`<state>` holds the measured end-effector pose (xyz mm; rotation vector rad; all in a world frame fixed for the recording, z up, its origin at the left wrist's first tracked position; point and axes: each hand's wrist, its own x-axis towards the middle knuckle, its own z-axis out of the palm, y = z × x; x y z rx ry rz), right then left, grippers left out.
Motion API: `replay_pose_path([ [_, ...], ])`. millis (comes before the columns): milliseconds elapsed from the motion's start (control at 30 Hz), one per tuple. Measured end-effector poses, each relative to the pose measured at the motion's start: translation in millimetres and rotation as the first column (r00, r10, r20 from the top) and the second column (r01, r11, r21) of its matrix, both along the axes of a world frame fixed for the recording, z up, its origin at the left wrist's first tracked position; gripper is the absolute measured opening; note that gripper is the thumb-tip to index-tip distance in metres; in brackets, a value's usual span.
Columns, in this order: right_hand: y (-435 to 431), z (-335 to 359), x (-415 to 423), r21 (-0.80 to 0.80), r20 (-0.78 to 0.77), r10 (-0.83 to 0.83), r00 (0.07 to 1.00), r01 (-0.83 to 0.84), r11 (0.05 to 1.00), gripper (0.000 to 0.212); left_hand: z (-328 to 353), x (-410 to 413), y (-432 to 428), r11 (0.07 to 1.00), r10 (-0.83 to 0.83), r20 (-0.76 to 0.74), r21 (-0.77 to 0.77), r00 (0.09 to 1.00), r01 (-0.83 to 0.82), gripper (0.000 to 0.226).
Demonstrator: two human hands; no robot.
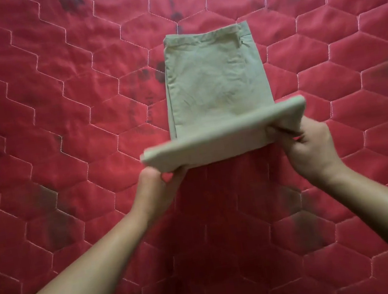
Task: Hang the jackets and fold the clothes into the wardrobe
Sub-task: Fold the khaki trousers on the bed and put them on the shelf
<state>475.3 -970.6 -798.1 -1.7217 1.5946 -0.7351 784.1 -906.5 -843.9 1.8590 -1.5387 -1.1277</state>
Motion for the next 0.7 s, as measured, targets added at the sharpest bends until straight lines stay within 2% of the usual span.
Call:
replay_pose_path([
  [100,-55,3,2,0.152,0.038,-0.087,0.996,0.080,0.985,0.021,17,-5,-46,0.987,0.150,-0.235,0.089,0.960,-0.132,0.004],
  [133,-78,2,4,0.195,0.066,-0.105,0.992,0.090,0.977,0.024,19,-6,-64,0.980,0.191,-0.274,0.107,0.942,-0.167,0.012],
  [200,-120,-2,5,0.357,0.239,-0.171,0.956,0.078,0.931,0.015,16,-4,-103,0.951,0.301,-0.362,0.177,0.882,-0.252,0.017],
  [233,-136,-6,4,0.472,0.331,-0.206,0.921,0.027,0.881,0.011,11,-3,-117,0.934,0.348,-0.386,0.224,0.855,-0.279,0.015],
  [300,-149,-18,-2,0.696,0.416,-0.252,0.874,-0.128,0.706,0.024,-3,-5,-130,0.912,0.385,-0.364,0.293,0.848,-0.289,0.014],
  [400,-130,-45,-15,0.885,0.347,-0.247,0.905,-0.230,0.404,0.053,-14,-6,-129,0.873,0.422,-0.351,0.406,0.836,-0.270,0.021],
  [467,-109,-59,-24,0.923,0.311,-0.278,0.909,-0.220,0.315,0.057,-16,-3,-120,0.858,0.430,-0.414,0.462,0.802,-0.222,0.042],
  [500,-98,-63,-27,0.931,0.311,-0.302,0.901,-0.225,0.289,0.057,-16,0,-114,0.867,0.407,-0.457,0.467,0.791,-0.176,0.056],
  [567,-74,-67,-29,0.934,0.323,-0.354,0.878,-0.236,0.267,0.058,-17,5,-97,0.915,0.233,-0.461,0.401,0.856,-0.033,0.073],
  [633,-52,-68,-28,0.927,0.340,-0.370,0.864,-0.241,0.288,0.059,-18,10,-82,0.931,-0.013,-0.368,0.334,0.930,0.146,0.075],
  [700,-37,-65,-25,0.922,0.337,-0.396,0.854,-0.215,0.321,0.058,-14,13,-77,0.918,-0.131,-0.277,0.329,0.952,0.222,0.066],
])
